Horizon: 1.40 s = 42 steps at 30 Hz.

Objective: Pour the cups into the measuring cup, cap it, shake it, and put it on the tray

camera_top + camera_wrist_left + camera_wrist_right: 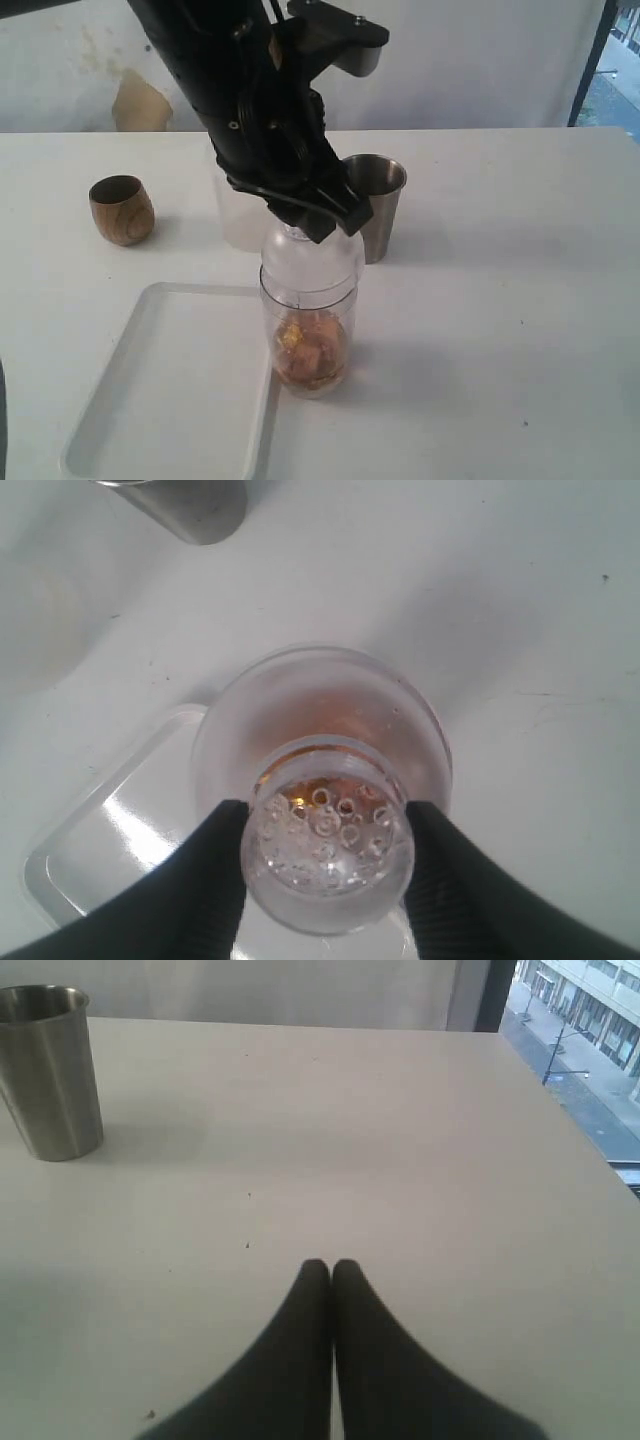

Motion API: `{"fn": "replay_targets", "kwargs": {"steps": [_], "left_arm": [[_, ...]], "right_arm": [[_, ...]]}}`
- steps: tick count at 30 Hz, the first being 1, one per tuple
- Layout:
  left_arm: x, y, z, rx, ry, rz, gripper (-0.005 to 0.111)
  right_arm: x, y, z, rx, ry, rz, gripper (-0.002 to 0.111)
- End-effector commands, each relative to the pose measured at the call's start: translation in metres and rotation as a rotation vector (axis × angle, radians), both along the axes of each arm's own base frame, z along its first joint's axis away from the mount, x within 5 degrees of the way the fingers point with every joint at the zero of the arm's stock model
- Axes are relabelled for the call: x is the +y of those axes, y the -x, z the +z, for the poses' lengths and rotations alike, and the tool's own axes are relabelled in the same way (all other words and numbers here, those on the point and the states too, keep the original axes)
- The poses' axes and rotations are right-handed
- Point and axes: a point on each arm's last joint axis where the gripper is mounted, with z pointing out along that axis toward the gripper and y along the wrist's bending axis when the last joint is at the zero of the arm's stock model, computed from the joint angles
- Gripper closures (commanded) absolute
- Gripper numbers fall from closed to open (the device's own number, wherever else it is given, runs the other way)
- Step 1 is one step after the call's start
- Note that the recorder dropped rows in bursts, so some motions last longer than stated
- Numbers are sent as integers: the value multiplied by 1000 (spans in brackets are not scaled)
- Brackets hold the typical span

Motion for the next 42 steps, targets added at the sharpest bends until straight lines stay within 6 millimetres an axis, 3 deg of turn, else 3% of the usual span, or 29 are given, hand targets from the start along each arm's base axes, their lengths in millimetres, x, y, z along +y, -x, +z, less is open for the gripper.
{"fn": "replay_targets", "kwargs": {"steps": [1,13,22,28,33,42], "left_arm": [[-2,-1,-5,24,-12,1,107],[-2,-1,0,10,-3,-12,107],[-4,-2,28,-42,80,-5,107],[11,12,50,-71,124,-5,107],[23,23,41,-41,94,5,107],[22,23,20,12,47,6,107]], "right_arm": [[0,0,0,-7,-5,-6,108],[0,0,0,-7,-5,-6,108],[0,0,0,-7,-7,-6,108],[0,0,0,-7,-7,-6,108],[0,0,0,-7,-7,-6,108],[0,0,0,-7,-7,-6,108]]}}
